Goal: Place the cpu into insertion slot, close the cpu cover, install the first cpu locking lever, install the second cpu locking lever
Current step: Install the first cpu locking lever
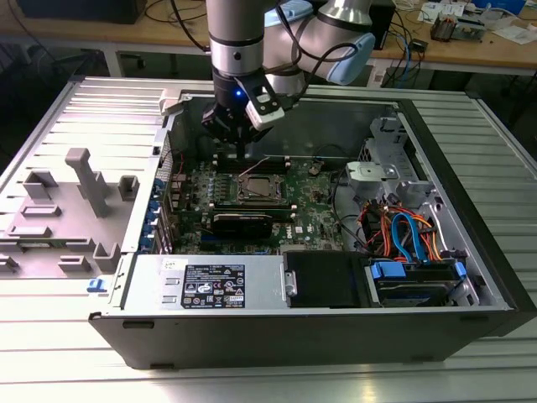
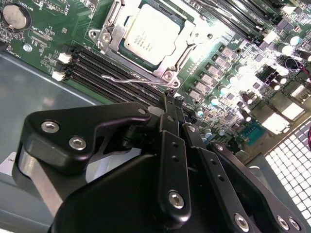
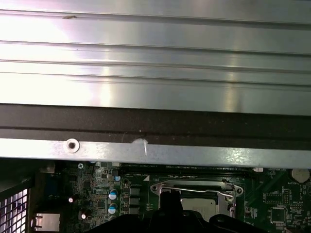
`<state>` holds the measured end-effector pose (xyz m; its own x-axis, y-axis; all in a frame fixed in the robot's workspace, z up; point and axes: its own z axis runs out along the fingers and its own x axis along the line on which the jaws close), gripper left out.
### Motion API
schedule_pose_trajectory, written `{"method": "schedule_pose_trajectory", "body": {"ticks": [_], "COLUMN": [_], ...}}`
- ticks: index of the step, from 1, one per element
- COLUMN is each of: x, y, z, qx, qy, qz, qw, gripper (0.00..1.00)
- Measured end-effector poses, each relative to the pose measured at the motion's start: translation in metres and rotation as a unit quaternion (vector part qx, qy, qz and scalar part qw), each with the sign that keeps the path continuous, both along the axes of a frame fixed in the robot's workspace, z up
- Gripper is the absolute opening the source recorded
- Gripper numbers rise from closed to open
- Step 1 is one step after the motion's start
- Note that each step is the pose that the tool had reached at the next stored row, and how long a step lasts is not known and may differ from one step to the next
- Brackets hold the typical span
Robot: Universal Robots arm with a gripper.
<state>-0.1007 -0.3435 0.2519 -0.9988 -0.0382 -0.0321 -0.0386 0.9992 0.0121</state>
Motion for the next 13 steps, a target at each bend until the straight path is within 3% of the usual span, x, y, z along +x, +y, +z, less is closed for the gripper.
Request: {"method": "schedule_pose_trajectory", "body": {"ticks": [8, 13], "x": [0.007, 0.009], "y": [0.0010, 0.0040], "z": [-0.0085, -0.0128], "qx": [-0.0001, -0.0008], "qy": [-0.0017, -0.0019], "qz": [-0.009, -0.009], "qw": [1.0000, 1.0000], "gripper": [0.11, 0.11]}}
